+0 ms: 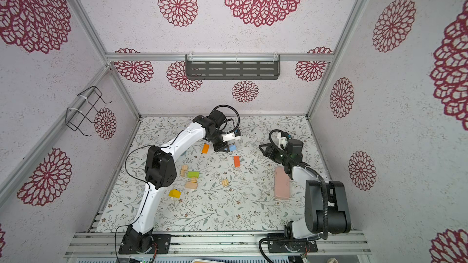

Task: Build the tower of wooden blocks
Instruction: 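Carry the light blue block with the left gripper over the red-orange block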

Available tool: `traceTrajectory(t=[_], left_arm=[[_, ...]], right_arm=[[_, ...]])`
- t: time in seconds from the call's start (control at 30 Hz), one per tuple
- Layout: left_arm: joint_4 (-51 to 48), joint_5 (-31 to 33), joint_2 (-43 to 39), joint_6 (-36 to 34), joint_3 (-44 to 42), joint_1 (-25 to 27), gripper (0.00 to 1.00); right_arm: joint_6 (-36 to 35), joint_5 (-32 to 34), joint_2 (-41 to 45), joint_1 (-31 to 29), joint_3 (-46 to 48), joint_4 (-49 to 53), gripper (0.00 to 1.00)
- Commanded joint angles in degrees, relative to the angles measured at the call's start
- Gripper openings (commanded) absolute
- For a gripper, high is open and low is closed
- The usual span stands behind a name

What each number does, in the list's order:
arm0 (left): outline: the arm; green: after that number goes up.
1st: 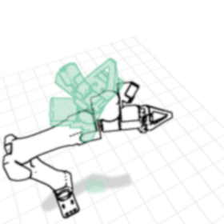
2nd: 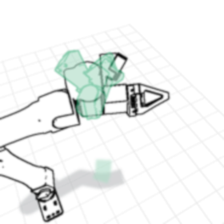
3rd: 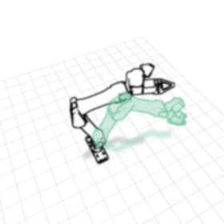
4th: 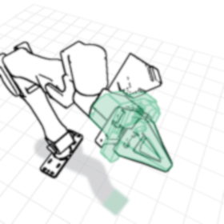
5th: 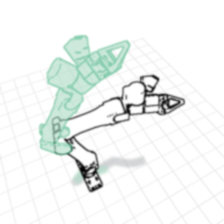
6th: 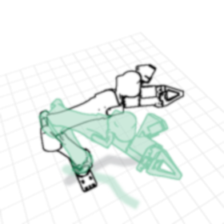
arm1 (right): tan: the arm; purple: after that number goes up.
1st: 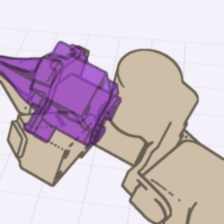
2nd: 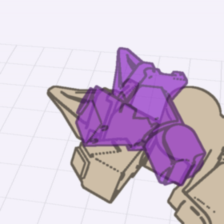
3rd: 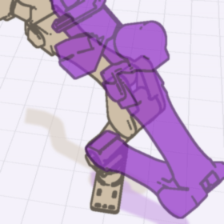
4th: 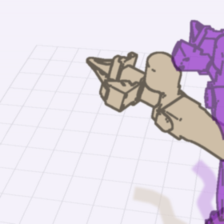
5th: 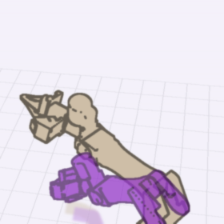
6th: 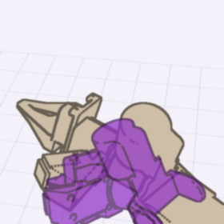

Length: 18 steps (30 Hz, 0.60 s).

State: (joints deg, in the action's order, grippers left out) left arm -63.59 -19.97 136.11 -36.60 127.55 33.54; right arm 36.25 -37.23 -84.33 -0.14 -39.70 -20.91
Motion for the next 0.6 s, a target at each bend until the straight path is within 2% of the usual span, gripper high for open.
traceTrajectory(t=[0.0, 0.13, 0.57], left_arm=[[1.5, -1.2, 1.5, -5.0, 2.0, 0.9, 0.02], [2.1, -2.7, 2.8, -6.5, 2.4, 1.7, 0.02], [1.6, -1.1, 6.8, -10.0, 4.6, 3.1, 0.02]], right_arm=[[2.1, 0.3, -0.8, 0.2, -0.6, -3.7, 0.59], [1.6, 0.2, -1.5, 0.4, -1.6, -2.5, 0.58], [1.2, -0.3, -2.4, 0.4, -1.0, -3.4, 0.57]])
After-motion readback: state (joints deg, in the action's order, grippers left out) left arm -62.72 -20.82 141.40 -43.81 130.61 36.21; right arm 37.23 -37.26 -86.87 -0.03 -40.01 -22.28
